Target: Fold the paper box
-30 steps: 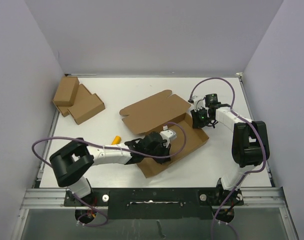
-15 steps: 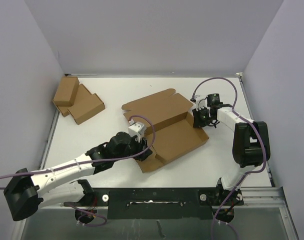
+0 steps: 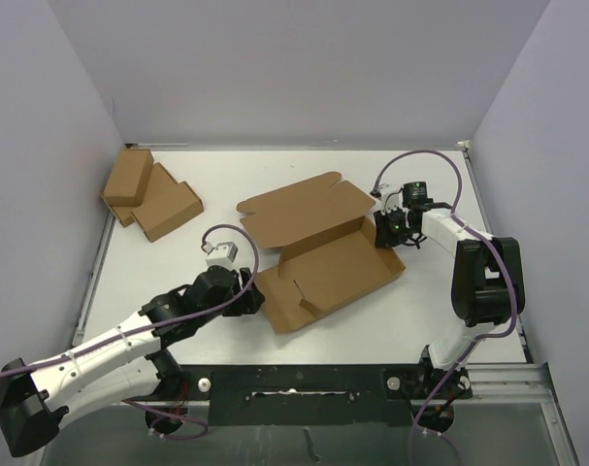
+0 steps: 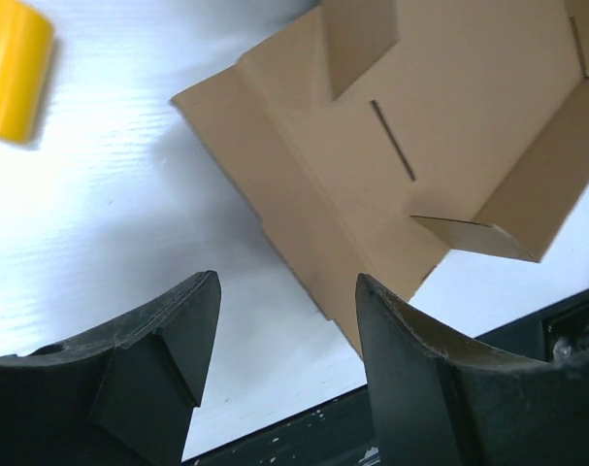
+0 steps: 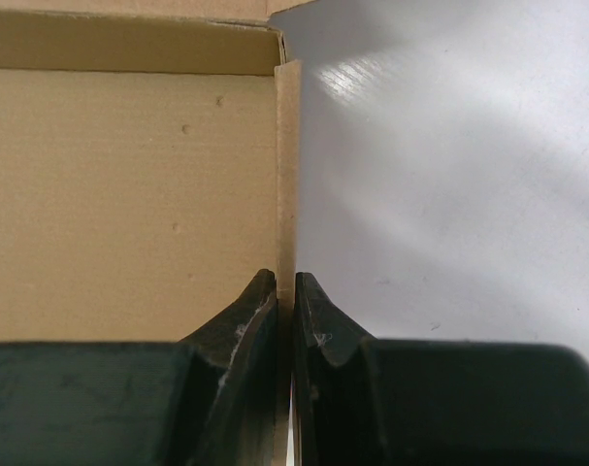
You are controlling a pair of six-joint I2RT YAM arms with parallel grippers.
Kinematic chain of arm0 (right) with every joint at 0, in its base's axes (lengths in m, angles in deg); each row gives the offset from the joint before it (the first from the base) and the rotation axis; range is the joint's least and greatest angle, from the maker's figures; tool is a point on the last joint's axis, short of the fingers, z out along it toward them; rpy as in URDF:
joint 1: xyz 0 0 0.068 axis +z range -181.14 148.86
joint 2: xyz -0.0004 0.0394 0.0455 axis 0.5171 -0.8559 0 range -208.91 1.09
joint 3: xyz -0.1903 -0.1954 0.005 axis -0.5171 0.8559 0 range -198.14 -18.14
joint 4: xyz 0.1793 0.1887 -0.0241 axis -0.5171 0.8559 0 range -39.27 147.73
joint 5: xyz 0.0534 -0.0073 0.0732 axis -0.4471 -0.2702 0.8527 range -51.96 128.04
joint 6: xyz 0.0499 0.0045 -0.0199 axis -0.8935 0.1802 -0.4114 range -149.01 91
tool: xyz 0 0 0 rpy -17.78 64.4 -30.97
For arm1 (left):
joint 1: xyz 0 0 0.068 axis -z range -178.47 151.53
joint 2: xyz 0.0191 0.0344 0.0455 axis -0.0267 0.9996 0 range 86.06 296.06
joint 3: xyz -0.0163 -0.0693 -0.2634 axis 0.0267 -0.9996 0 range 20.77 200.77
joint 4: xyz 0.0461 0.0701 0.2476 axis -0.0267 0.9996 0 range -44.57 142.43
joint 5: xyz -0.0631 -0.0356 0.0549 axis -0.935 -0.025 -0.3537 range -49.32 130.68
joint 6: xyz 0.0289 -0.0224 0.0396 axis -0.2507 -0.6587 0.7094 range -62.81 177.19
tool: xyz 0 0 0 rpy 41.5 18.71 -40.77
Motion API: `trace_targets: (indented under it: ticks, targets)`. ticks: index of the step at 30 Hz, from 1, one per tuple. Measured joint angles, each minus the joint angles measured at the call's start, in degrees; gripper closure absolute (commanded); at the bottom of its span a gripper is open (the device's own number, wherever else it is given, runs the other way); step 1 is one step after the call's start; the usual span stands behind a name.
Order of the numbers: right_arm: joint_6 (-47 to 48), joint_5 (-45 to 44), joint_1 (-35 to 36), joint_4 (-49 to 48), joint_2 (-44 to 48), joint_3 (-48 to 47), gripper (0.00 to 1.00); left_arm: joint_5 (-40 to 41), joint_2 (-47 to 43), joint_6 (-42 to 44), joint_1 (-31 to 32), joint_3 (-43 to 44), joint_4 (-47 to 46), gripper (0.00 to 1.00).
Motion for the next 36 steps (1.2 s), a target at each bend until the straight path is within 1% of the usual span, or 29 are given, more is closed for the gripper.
trace_targets:
  ticks: [2, 5, 10, 12, 17, 19, 26, 33, 36]
  targets:
    - [0.00, 0.00, -0.02, 0.00, 0.02, 0.00, 0.96, 0.94, 0.13, -1.88, -0.20, 0.00, 1.77, 0.44]
    - [0.00, 0.02, -0.04, -0.07, 0.00, 0.00, 0.96, 1.44, 1.07, -4.28, -0.50, -0.09, 2.73, 0.47]
    - [-0.20, 0.04, -0.04, -0.13, 0.02, 0.07, 0.96, 0.94, 3.52, -6.82, -1.14, -3.50, -2.69, 0.57]
    - [-0.26, 0.07, -0.07, -0.15, 0.00, 0.09, 0.96, 0.26, 5.25, -7.34, -1.79, -4.52, -5.09, 0.64]
    - [-0.66, 0.20, -0.24, -0.37, 0.02, 0.55, 0.96, -1.44, 9.01, -7.78, -3.41, -4.70, -10.08, 0.92]
    - [-0.85, 0.26, -0.17, -0.42, 0.00, 0.79, 0.96, -2.03, 10.05, -7.43, -3.72, -3.98, -11.06, 1.00]
    - [-1.16, -1.62, 0.52, -2.19, 0.02, 1.01, 0.96, -3.54, 13.90, -5.01, -4.37, 2.23, -11.87, 1.00]
    - [-1.70, -2.05, 0.55, -2.78, 0.00, 1.05, 0.96, -5.81, 16.17, -2.14, -4.44, 6.36, -11.89, 1.00]
    - [-2.12, -2.19, 0.57, -2.82, 0.00, 1.07, 0.96, -6.88, 18.64, -0.85, -4.48, 8.94, -12.33, 1.00]
